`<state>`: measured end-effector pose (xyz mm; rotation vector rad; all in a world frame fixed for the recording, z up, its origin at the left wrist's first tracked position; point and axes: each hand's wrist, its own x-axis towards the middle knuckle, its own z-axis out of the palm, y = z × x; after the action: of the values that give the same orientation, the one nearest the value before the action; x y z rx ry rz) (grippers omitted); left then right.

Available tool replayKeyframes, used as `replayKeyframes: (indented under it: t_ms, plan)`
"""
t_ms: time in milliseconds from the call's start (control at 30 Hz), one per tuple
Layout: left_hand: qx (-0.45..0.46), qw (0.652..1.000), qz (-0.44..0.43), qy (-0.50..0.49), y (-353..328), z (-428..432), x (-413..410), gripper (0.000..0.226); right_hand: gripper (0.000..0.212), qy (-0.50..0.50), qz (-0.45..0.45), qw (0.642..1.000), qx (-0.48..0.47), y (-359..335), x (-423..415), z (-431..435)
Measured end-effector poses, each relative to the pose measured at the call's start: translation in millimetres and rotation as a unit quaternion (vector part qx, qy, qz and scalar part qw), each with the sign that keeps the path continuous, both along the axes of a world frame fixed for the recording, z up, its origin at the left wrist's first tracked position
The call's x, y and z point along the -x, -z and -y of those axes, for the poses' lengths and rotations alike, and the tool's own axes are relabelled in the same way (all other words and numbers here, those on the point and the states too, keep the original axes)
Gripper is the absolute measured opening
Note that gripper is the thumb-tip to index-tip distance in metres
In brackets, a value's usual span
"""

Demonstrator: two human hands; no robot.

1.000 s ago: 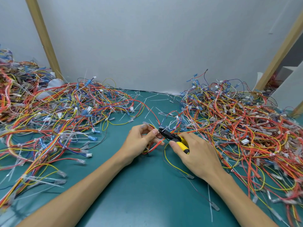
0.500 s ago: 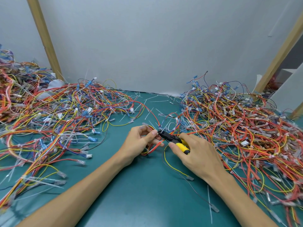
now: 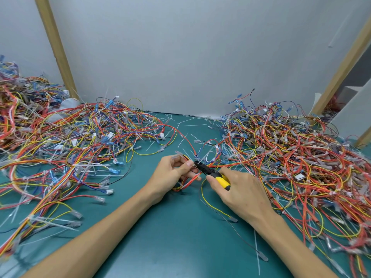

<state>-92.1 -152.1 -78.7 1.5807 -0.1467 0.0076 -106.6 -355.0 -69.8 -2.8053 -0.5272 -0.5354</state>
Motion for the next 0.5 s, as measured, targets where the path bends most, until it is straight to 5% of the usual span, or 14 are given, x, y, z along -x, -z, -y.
replayKeyframes:
  t_ms: [500]
  plan:
    - [-0.007, 1.0, 0.001, 0.001, -0.5, -0.3, 1.5, 0.016, 0.053, -0.007, 0.023, 1.0, 0.005, -0.6, 0.0, 0.2]
